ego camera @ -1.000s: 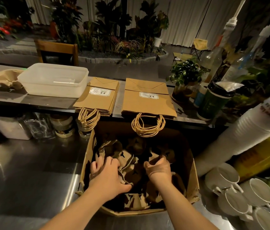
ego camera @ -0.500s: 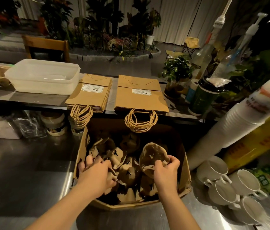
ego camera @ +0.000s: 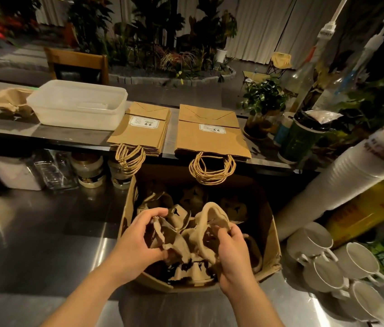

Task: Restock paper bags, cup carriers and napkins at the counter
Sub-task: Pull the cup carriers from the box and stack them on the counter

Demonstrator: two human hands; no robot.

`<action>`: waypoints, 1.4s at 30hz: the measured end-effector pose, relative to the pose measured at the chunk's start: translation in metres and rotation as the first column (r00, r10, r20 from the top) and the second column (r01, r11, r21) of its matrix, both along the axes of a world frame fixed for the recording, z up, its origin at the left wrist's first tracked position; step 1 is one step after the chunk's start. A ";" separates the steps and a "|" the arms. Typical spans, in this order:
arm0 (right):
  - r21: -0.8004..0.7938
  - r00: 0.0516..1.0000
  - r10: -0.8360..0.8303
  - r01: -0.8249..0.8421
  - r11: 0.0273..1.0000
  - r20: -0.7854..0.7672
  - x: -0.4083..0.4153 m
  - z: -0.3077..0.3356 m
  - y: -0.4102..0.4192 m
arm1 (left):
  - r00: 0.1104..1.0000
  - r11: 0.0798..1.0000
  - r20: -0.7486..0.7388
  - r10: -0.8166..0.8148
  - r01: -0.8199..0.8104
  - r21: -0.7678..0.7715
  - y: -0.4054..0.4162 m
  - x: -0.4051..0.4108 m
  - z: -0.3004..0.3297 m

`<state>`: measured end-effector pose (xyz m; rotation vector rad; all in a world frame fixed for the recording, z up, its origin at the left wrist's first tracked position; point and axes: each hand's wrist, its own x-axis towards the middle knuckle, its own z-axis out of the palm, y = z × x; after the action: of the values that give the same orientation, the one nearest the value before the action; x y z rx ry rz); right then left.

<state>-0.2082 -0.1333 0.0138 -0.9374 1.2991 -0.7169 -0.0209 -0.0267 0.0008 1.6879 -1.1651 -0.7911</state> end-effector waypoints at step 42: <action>0.208 0.671 0.688 -0.658 0.724 -0.276 0.016 0.014 0.009 | 0.983 0.972 -0.163 -0.080 0.041 -0.230 -0.016 -0.028 -0.003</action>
<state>-0.1925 -0.1244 0.0282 -1.4000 1.1285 0.1022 -0.0491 -0.0422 -0.0026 1.3755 -1.1453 -0.7937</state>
